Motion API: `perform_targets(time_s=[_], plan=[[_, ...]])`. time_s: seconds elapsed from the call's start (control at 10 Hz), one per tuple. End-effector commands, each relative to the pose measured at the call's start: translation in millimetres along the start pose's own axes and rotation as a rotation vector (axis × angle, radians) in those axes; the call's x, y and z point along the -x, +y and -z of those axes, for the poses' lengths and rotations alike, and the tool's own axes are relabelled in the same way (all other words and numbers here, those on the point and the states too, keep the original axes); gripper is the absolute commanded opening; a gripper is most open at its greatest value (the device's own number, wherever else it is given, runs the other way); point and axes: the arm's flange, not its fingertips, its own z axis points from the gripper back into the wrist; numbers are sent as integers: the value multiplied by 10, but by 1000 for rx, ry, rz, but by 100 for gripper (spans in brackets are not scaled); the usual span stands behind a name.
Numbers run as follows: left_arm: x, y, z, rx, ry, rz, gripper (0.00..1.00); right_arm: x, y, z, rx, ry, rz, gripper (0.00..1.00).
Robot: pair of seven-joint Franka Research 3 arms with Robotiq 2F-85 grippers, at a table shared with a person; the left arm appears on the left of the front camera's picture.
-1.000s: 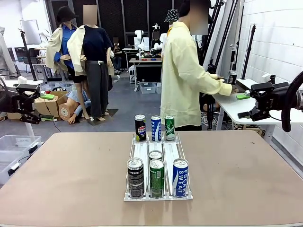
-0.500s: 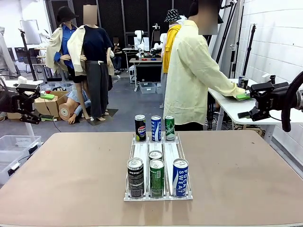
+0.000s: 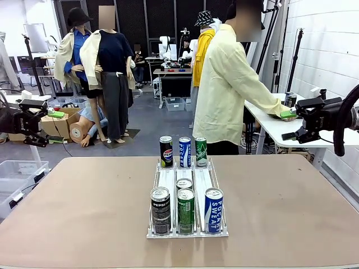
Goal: Retrieve and hand over the desired beverage to the person.
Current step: Place the picked can on the Handle tray extended by the person.
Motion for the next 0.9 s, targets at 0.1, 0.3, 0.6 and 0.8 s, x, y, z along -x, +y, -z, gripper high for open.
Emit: perform_targets(time_s=[0.1, 0.3, 0.6, 0.8], plan=[[6, -5, -11, 8, -11, -5, 100, 9, 7, 12, -6, 1, -1, 100], [6, -5, -11, 8, -11, -5, 100, 9, 7, 12, -6, 1, -1, 100], [6, -5, -11, 8, -11, -5, 100, 9, 7, 12, -6, 1, -1, 100], [6, -5, -11, 8, -11, -5, 100, 9, 7, 12, -6, 1, -1, 100]])
